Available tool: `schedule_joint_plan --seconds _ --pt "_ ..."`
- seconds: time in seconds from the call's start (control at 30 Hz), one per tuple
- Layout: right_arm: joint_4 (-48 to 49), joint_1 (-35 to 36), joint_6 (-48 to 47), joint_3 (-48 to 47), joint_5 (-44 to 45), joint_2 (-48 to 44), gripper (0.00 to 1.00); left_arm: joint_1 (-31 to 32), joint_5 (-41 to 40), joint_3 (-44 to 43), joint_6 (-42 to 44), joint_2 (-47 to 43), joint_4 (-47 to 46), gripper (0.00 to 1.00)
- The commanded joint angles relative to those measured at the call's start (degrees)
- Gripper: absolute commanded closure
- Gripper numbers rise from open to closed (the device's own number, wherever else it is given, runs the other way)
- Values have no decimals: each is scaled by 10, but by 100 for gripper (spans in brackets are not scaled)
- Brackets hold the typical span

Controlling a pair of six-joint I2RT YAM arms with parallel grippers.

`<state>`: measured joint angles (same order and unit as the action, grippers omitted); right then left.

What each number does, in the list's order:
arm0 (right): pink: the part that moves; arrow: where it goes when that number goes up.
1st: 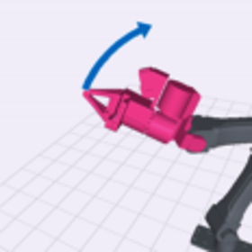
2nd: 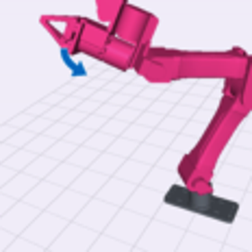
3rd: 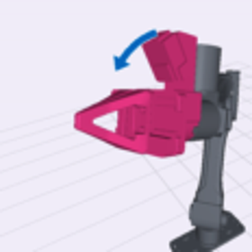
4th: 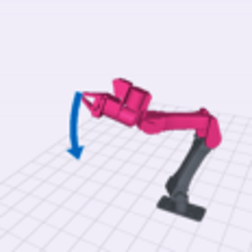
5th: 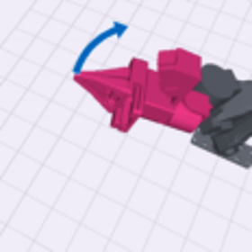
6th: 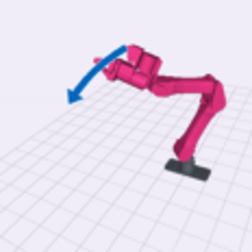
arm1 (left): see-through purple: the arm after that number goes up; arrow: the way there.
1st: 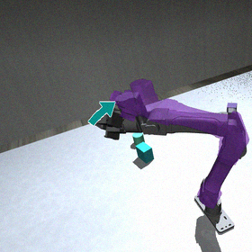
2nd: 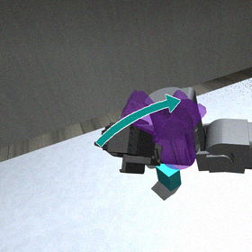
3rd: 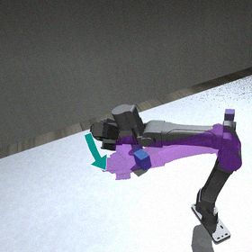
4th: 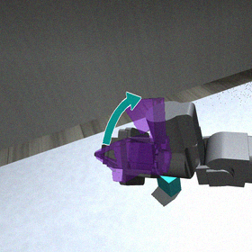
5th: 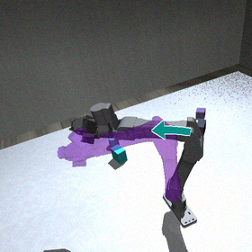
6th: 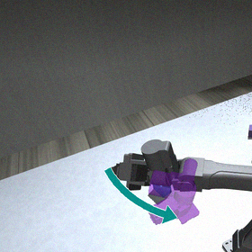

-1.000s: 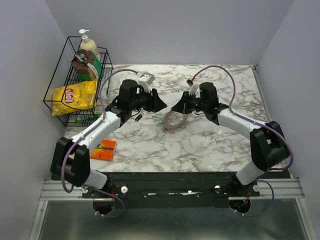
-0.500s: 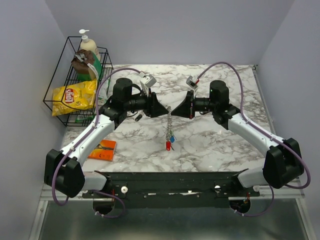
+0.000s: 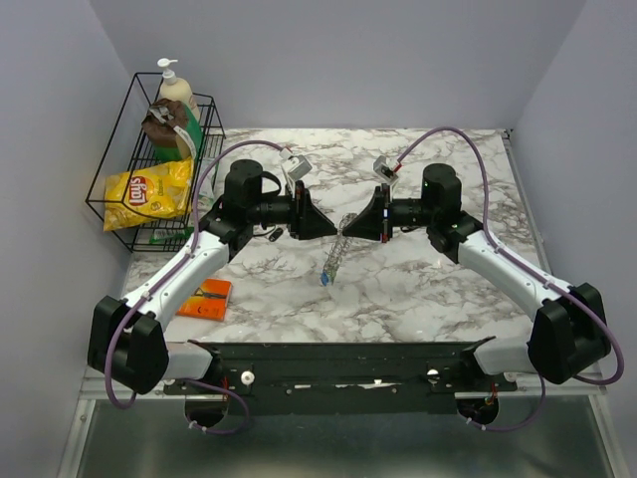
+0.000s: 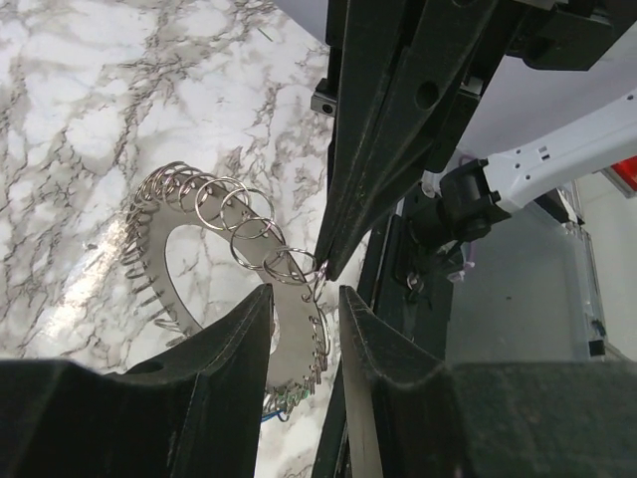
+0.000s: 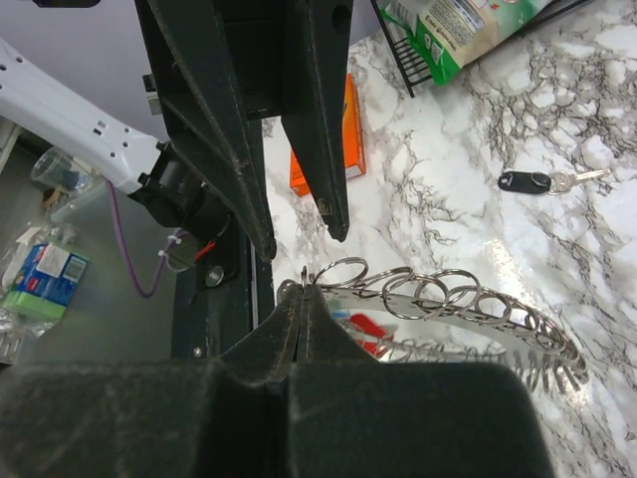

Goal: Put the keys on the keyring

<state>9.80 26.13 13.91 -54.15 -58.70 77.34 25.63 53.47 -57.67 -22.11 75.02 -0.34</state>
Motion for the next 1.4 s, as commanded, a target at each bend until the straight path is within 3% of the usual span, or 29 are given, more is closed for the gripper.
schedule_joint_plan --seconds 0.0,0.33,0.67,0.93,1.23,1.37 --pt "38 -2 16 0 -27 -12 99 2 51 5 -14 -12 -27 59" --pt "44 -2 24 -1 -26 -18 99 14 57 7 -10 1 -26 59" --pt "44 -2 27 0 -25 -29 99 17 58 9 -10 8 -31 70" --pt "51 -2 37 0 -29 -30 99 23 56 18 -6 14 -34 67" --pt "64 -2 45 4 -26 -32 99 41 65 5 -10 26 -41 83" --pt "65 -2 46 4 -27 -31 99 48 58 0 -9 30 -38 100"
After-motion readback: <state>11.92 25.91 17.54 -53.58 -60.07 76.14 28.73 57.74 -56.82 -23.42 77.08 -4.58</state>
